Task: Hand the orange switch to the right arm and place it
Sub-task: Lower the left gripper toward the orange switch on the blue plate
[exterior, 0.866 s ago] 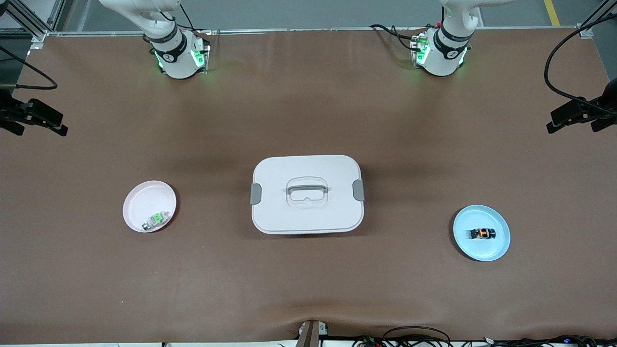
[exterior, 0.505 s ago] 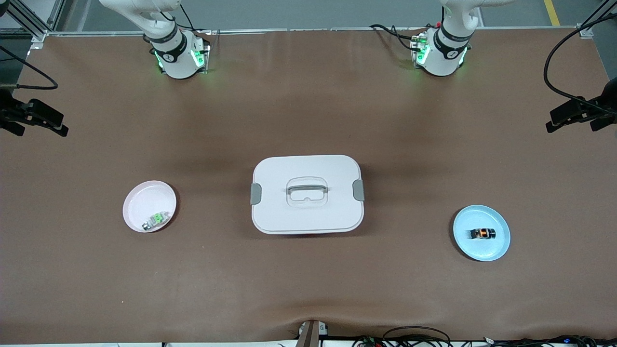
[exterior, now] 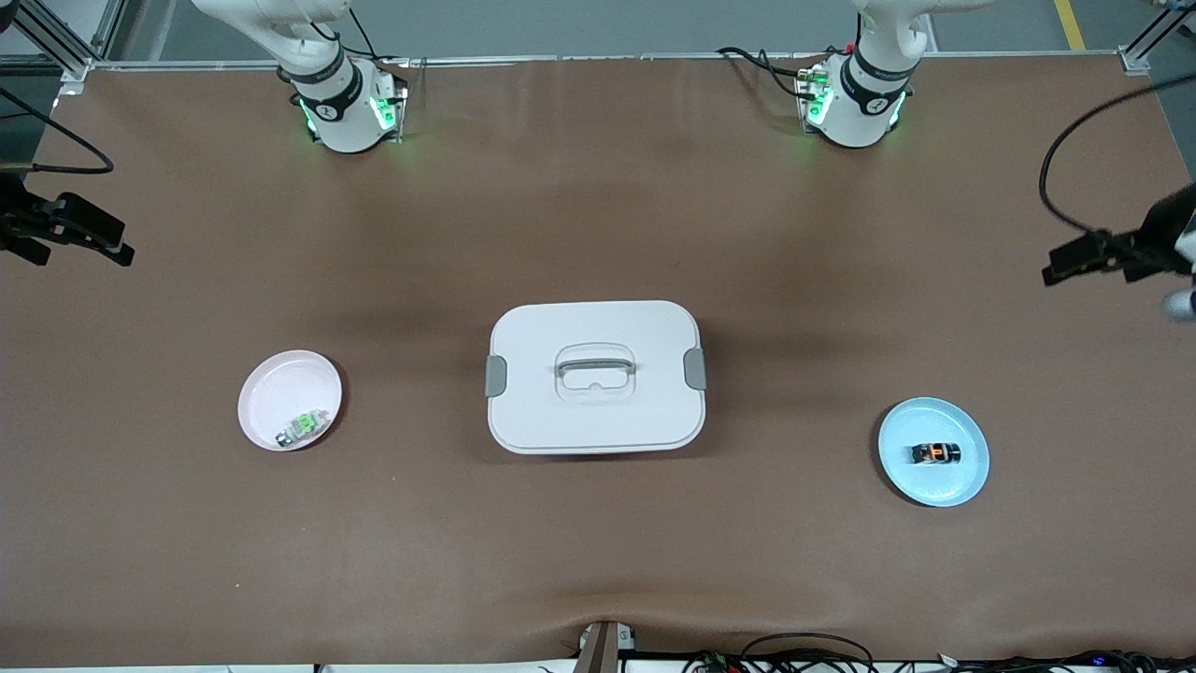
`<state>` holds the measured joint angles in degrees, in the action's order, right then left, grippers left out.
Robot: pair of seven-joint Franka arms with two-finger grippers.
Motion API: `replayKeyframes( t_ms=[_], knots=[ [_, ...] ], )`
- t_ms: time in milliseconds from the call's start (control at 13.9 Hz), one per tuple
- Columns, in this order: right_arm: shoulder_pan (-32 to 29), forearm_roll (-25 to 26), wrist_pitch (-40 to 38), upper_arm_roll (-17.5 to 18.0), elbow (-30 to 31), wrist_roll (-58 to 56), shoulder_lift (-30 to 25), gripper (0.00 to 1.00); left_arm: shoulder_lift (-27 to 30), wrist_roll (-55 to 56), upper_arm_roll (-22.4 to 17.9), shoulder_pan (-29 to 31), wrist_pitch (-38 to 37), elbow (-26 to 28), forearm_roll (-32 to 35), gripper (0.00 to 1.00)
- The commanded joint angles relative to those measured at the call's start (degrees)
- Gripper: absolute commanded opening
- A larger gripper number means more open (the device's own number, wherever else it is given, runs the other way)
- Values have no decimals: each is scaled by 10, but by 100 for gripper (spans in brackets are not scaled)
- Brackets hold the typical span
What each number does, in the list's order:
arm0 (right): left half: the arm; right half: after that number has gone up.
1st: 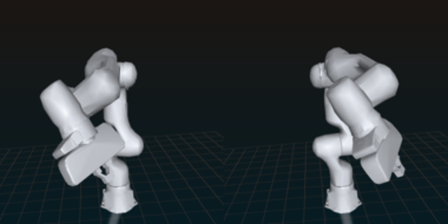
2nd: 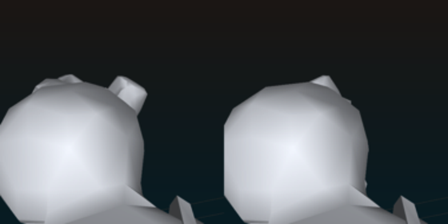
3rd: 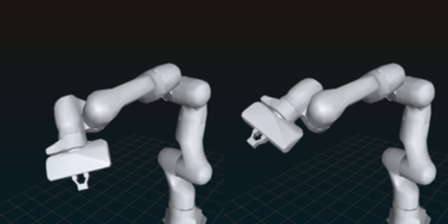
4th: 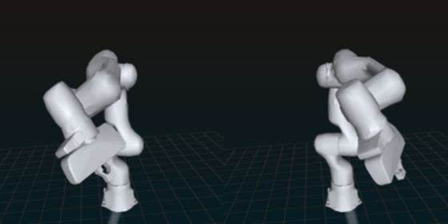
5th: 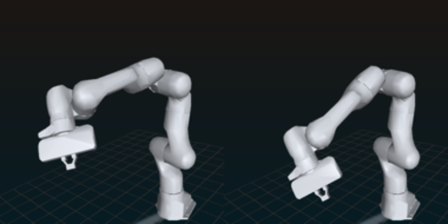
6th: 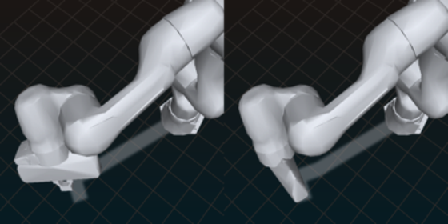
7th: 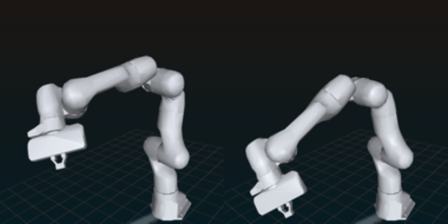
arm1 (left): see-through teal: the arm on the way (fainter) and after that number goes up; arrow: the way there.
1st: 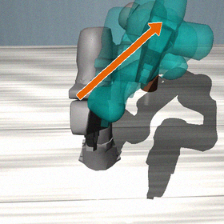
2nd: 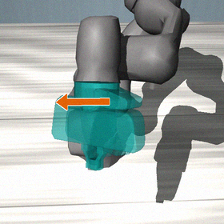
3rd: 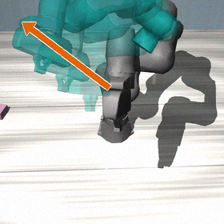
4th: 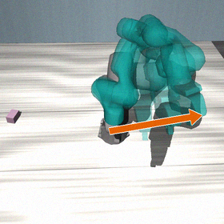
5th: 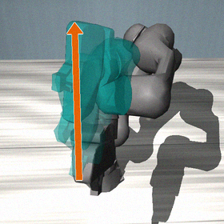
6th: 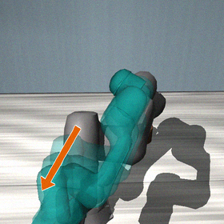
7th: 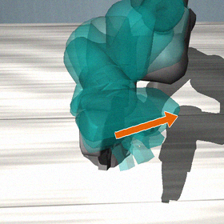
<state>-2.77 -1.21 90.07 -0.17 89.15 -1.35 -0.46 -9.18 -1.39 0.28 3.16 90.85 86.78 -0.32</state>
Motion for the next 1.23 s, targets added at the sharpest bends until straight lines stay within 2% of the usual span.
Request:
replayKeyframes(
  t_ms=[0,216,1154],
  knots=[
    [-9,-15,5,3,16,2,-18,100,-79,-47,-2,9,56,-12,18,100],
    [-11,-16,5,3,16,2,-18,100,-128,-51,-1,28,114,-13,16,100],
    [-15,-15,10,3,16,22,-20,100,-286,-49,3,13,276,-20,9,100]
  ],
)
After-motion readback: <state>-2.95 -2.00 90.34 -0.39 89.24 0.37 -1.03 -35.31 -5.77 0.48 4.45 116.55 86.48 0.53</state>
